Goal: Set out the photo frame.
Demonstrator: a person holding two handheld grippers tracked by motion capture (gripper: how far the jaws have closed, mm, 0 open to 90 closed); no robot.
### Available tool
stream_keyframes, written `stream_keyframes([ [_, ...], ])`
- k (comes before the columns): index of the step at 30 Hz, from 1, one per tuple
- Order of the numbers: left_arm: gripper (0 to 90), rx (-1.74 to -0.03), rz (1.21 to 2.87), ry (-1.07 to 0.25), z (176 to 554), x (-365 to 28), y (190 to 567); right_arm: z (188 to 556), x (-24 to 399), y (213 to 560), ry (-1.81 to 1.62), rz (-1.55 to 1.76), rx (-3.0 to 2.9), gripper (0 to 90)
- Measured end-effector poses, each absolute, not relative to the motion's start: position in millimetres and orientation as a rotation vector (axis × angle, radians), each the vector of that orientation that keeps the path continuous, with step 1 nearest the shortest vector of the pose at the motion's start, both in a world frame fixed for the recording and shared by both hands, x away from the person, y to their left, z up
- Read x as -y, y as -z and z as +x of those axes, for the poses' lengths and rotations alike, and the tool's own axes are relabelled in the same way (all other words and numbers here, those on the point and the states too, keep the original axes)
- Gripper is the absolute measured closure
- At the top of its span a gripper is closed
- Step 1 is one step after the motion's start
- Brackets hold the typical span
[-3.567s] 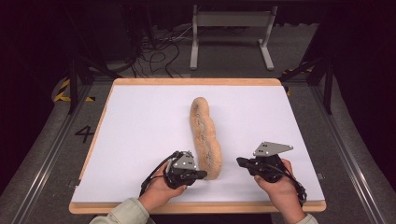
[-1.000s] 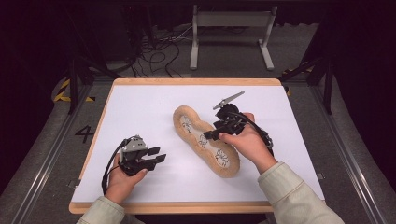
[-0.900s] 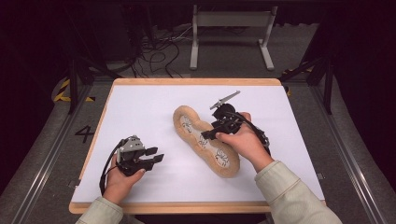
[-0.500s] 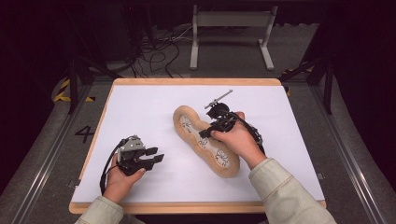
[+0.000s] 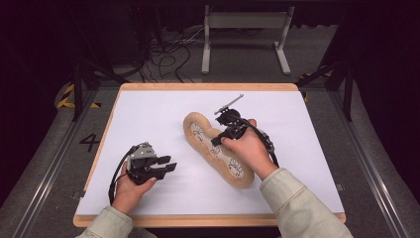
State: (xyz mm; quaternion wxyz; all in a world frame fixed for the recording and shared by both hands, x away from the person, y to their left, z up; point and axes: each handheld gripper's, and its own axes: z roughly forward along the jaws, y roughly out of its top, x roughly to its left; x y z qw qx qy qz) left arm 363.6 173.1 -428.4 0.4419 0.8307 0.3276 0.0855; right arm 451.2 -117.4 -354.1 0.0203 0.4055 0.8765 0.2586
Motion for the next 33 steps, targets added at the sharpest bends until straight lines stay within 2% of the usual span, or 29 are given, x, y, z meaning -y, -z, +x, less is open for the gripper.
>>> stream_keyframes([
  [13,61.7,-0.831,2.047,-0.223,362.3,-180.5,427.0,446.2,119.4,341.3,-0.830,1.178,-2.749,67.4],
  [33,61.7,-0.908,1.998,-0.238,356.6,-202.2,428.3,438.5,123.0,304.5,-0.840,0.556,-2.901,67.3],
])
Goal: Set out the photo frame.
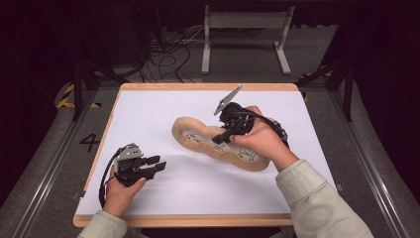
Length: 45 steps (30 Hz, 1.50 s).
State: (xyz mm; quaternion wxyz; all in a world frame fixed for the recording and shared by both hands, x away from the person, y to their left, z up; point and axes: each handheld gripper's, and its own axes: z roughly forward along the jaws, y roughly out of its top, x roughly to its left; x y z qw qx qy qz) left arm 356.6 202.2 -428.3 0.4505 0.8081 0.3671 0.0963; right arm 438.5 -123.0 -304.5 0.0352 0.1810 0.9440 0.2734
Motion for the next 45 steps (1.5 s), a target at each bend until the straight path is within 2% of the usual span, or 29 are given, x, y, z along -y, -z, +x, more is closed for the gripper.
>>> stream_keyframes([
  [11,61.9,-0.938,1.977,-0.219,359.1,-207.5,429.8,440.3,123.6,310.0,-0.840,0.282,-2.990,67.3],
  [25,61.9,-0.926,1.981,-0.213,362.9,-205.2,430.7,443.6,125.5,328.9,-0.881,0.115,-3.073,67.2],
  [45,61.9,-0.919,1.987,-0.211,364.1,-204.5,430.9,449.3,128.5,350.8,-0.793,0.147,-3.145,66.3],
])
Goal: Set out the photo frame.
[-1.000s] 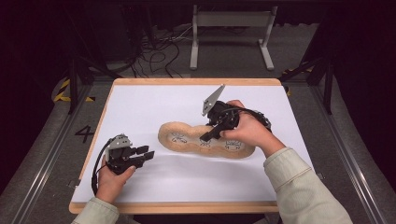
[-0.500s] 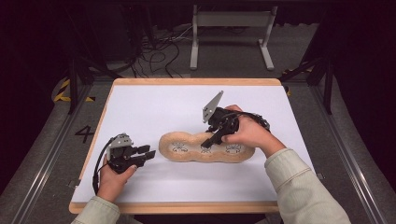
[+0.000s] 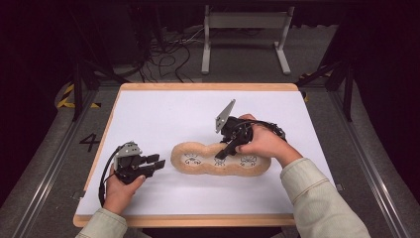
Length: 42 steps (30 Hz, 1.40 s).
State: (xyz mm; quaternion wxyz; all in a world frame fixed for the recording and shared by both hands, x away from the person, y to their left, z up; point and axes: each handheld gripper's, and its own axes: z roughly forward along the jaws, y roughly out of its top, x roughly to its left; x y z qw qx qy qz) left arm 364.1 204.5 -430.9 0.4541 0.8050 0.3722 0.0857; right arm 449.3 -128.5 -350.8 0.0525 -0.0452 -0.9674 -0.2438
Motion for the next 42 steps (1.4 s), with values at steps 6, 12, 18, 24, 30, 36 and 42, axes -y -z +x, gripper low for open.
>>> stream_keyframes([
  [6,61.8,-0.925,1.986,-0.197,363.5,-203.8,431.0,452.8,130.8,351.3,0.760,-0.174,2.975,61.2],
  [12,61.7,-0.920,1.987,-0.209,364.3,-204.4,431.0,455.9,137.3,347.8,0.822,-0.287,2.993,40.9],
  [18,58.7,-0.924,1.992,-0.220,363.6,-202.7,429.6,451.8,143.4,342.3,0.853,-0.356,3.032,32.7],
  [24,50.0,-0.911,2.011,-0.241,361.1,-198.7,428.6,442.9,159.4,333.7,0.949,-0.442,3.060,32.9],
  [30,40.4,-0.911,2.002,-0.273,359.7,-196.0,426.3,424.7,190.3,324.4,1.033,-0.589,3.086,30.0],
  [36,34.6,-0.902,2.007,-0.281,353.1,-198.8,427.2,409.1,210.7,319.7,1.078,-0.661,3.098,28.7],
  [42,31.0,-0.913,2.002,-0.305,349.7,-210.9,428.0,397.2,230.8,318.5,1.104,-0.738,3.102,27.9],
])
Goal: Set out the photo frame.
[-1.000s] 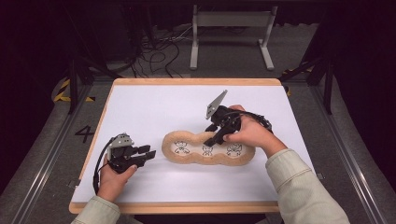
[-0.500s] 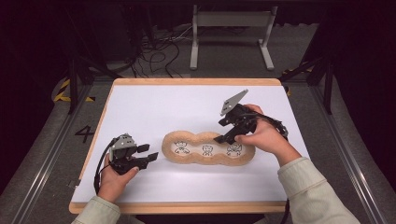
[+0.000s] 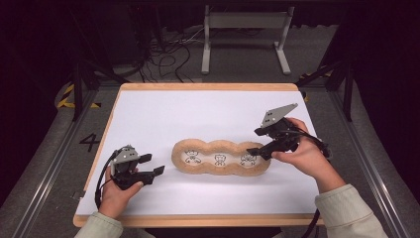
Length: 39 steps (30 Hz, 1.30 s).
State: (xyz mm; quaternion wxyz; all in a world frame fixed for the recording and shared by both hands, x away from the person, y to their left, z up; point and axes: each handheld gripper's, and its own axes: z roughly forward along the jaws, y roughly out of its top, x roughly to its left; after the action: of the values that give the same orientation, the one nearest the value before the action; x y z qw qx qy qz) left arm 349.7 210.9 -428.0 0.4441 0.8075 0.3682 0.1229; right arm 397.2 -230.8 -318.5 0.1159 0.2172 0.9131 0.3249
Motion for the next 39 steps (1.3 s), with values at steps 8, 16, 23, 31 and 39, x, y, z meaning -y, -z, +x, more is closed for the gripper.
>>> stream_keyframes([
  [8,30.9,-0.945,1.971,-0.307,347.9,-219.0,428.2,387.3,250.4,318.1,-0.990,0.684,-2.630,27.9],
  [16,30.4,-0.964,1.958,-0.312,348.0,-221.8,428.1,378.4,270.5,328.5,-1.051,0.765,-2.578,27.9],
  [23,29.4,-0.971,1.961,-0.304,347.9,-220.5,429.2,369.2,289.9,346.2,-1.082,0.849,-2.535,27.9],
  [31,28.4,-0.983,1.946,-0.310,350.6,-222.3,433.5,355.3,313.4,372.0,-1.145,0.971,-2.436,26.2],
  [39,26.5,-1.000,1.954,-0.368,354.0,-226.2,441.6,351.2,324.8,398.3,-1.143,1.044,-2.365,25.1],
])
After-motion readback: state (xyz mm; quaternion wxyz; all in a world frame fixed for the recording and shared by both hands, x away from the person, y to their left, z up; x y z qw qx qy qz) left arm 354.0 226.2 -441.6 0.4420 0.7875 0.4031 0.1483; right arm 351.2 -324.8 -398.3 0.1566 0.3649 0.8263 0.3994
